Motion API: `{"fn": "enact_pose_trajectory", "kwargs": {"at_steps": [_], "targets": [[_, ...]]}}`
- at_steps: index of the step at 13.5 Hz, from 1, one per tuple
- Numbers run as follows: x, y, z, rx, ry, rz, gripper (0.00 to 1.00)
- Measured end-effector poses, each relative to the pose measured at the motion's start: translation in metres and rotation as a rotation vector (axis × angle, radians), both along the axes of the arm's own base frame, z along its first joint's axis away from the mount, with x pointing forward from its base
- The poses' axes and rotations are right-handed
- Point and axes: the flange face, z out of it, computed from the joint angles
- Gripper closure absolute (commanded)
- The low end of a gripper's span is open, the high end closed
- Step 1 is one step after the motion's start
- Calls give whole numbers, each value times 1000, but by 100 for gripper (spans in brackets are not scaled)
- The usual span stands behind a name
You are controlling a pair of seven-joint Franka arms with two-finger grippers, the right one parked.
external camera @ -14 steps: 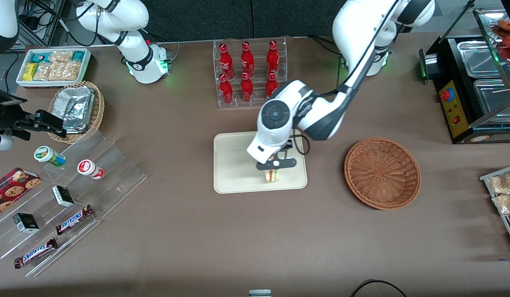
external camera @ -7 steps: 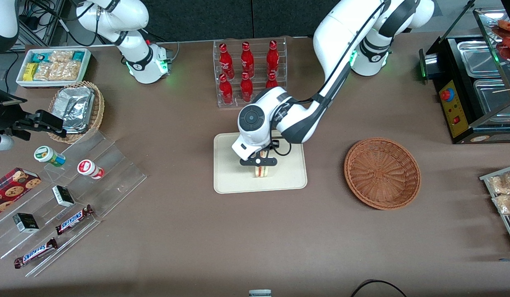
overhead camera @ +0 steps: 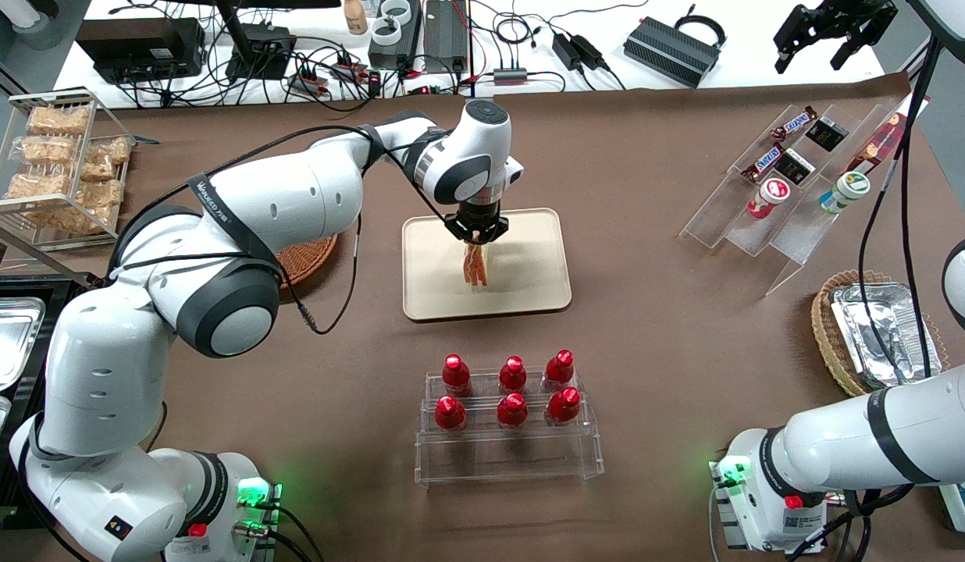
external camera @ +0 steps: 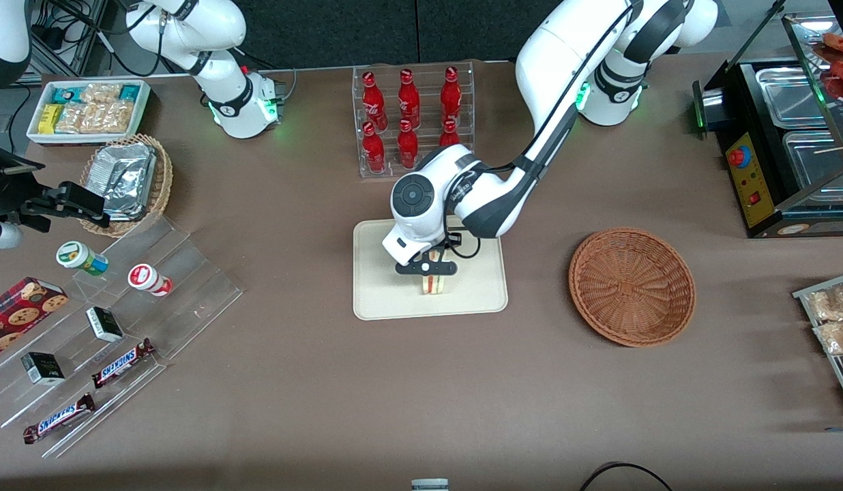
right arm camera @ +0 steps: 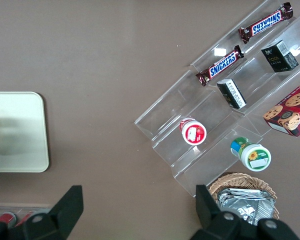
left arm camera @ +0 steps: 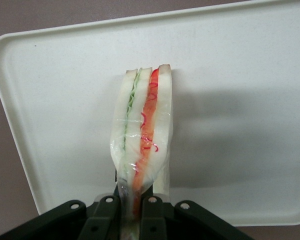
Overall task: Place sandwich from basket to tray
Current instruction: 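Lower the sandwich onto the tray and open the left gripper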
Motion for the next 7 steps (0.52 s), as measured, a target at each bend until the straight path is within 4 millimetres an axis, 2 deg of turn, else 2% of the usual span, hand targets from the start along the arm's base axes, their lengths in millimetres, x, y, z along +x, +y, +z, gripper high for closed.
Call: {"fn": "enact_pose_trajectory", "kwargs": {"at_steps": [7], "targets": [[0,2,-3,20,4,57,100]]}}
